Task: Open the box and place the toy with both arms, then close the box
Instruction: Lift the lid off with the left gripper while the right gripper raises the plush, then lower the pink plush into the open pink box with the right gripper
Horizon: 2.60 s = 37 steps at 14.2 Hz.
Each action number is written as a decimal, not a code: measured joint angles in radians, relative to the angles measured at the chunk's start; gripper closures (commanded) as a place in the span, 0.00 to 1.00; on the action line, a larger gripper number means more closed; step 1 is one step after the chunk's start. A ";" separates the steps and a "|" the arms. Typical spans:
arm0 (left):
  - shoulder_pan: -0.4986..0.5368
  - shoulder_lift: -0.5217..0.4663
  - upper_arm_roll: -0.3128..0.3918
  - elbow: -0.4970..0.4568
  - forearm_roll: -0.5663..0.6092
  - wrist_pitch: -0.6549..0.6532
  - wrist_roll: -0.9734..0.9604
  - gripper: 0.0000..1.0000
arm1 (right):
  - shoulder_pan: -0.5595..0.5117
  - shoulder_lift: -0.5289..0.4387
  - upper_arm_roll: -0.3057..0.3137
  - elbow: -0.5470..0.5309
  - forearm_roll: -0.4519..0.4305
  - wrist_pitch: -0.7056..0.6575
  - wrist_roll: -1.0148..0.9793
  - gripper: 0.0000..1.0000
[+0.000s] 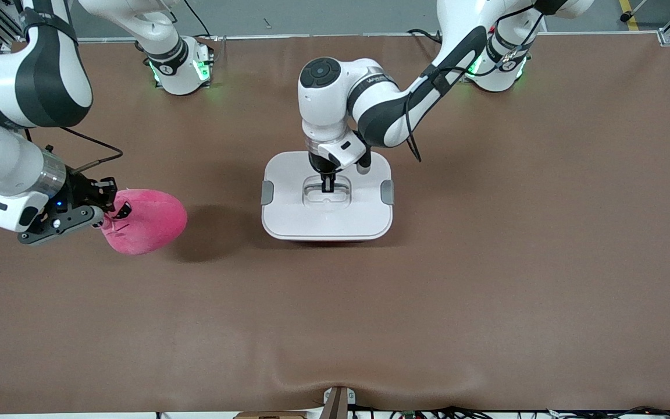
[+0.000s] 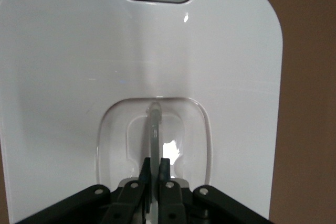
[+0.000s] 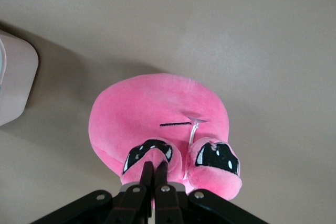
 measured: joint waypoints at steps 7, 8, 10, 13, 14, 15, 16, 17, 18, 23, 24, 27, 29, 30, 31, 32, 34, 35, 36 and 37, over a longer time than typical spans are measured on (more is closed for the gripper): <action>-0.002 -0.055 -0.039 0.019 0.001 -0.055 0.017 1.00 | 0.090 0.000 0.002 0.056 0.001 -0.017 -0.011 1.00; 0.000 -0.067 -0.039 0.021 0.001 -0.068 0.027 1.00 | 0.113 0.000 0.002 0.069 0.001 -0.023 -0.011 1.00; 0.016 -0.097 -0.039 0.024 -0.007 -0.103 0.077 1.00 | 0.157 0.000 0.002 0.086 0.001 -0.028 -0.011 1.00; 0.094 -0.163 -0.038 0.028 -0.085 -0.149 0.235 1.00 | 0.209 0.000 0.002 0.118 0.001 -0.028 -0.025 1.00; 0.129 -0.189 -0.038 0.029 -0.116 -0.172 0.303 1.00 | 0.225 -0.001 0.002 0.136 0.001 -0.028 -0.034 1.00; 0.165 -0.214 -0.038 0.030 -0.149 -0.198 0.377 1.00 | 0.243 -0.001 0.002 0.153 0.001 -0.028 -0.038 1.00; 0.201 -0.237 -0.038 0.030 -0.182 -0.221 0.449 1.00 | 0.263 -0.001 0.002 0.165 0.001 -0.030 -0.039 1.00; 0.243 -0.259 -0.037 0.030 -0.216 -0.246 0.530 1.00 | 0.287 -0.002 0.002 0.174 0.001 -0.031 -0.041 1.00; 0.278 -0.273 -0.037 0.030 -0.240 -0.264 0.592 1.00 | 0.307 -0.004 0.002 0.179 0.001 -0.031 -0.043 1.00; 0.407 -0.300 -0.037 0.030 -0.301 -0.333 0.835 1.00 | 0.427 -0.008 0.003 0.181 -0.003 -0.038 -0.052 1.00; 0.423 -0.305 -0.037 0.030 -0.317 -0.336 0.871 1.00 | 0.454 -0.007 0.003 0.181 -0.007 -0.038 -0.053 1.00; 0.505 -0.334 -0.037 0.031 -0.384 -0.355 1.016 1.00 | 0.541 -0.005 0.004 0.174 -0.018 -0.039 -0.092 1.00; 0.575 -0.353 -0.037 0.031 -0.405 -0.397 1.137 1.00 | 0.603 -0.002 0.004 0.159 -0.049 -0.039 -0.127 1.00; 0.604 -0.358 -0.037 0.031 -0.407 -0.419 1.202 1.00 | 0.627 0.000 0.004 0.154 -0.071 -0.039 -0.132 1.00; 0.629 -0.362 -0.036 0.031 -0.408 -0.434 1.268 1.00 | 0.645 0.001 0.004 0.150 -0.086 -0.039 -0.139 1.00; 0.652 -0.364 -0.036 0.031 -0.408 -0.441 1.327 1.00 | 0.654 0.003 0.004 0.148 -0.092 -0.037 -0.162 1.00; 0.695 -0.365 -0.036 0.031 -0.409 -0.444 1.429 1.00 | 0.656 0.007 0.000 0.147 -0.095 -0.027 -0.254 1.00; 0.716 -0.365 -0.035 0.030 -0.409 -0.444 1.475 1.00 | 0.655 0.010 -0.005 0.146 -0.095 -0.022 -0.299 1.00; 0.732 -0.365 -0.035 0.029 -0.409 -0.445 1.510 1.00 | 0.655 0.014 -0.008 0.146 -0.095 -0.018 -0.334 1.00; 0.744 -0.365 -0.035 0.027 -0.410 -0.445 1.535 1.00 | 0.655 0.017 -0.009 0.145 -0.095 -0.009 -0.358 1.00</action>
